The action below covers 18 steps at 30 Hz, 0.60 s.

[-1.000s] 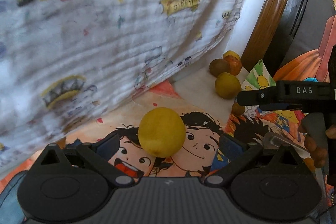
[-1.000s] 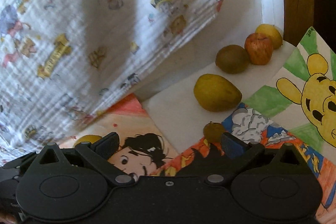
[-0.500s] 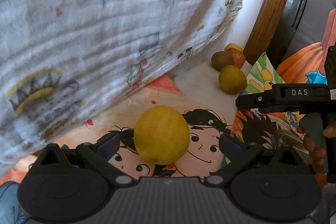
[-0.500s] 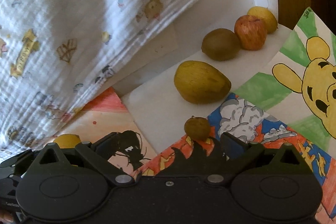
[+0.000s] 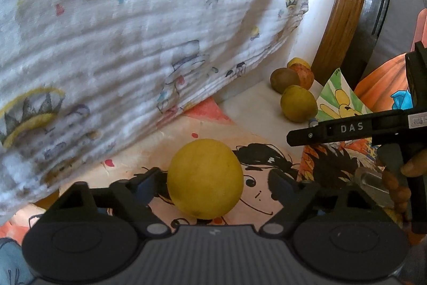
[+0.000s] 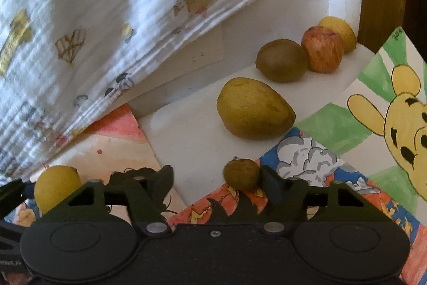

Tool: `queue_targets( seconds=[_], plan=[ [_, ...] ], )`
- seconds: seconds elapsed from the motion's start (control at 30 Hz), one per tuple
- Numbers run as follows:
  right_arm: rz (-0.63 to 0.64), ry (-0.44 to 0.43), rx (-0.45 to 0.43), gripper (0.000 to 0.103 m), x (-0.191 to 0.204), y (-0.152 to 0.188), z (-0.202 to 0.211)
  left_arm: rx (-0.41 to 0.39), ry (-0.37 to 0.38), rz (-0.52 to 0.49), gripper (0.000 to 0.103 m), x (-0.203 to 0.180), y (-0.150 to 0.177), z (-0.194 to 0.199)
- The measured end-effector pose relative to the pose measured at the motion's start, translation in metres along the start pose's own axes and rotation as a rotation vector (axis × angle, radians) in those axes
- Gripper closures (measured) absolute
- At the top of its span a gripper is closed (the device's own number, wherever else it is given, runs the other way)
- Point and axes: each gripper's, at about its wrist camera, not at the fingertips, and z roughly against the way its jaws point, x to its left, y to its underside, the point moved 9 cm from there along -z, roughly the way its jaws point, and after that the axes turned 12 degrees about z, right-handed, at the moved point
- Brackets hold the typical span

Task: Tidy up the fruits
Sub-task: 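Close the left tool on the yellow lemon while the right tool grasps the small brown fruit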

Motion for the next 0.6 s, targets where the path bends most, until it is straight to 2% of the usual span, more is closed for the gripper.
queue_targets(
  seconds=[0.07, 0.4, 0.6],
  plan=[
    [0.025, 0.014, 0.001, 0.044, 0.003, 0.0, 0.0, -0.005, -0.005, -0.008, 0.023, -0.001, 0.0, 0.0],
    [0.104, 0.06, 0.012, 0.057, 0.011, 0.0, -0.004, -0.013, -0.031, -0.027, 0.037, 0.0, 0.0, -0.002],
    [0.124, 0.071, 0.032, 0.058, 0.014, 0.004, 0.001, -0.012, -0.034, -0.024, 0.04, 0.002, -0.001, -0.001]
  ],
)
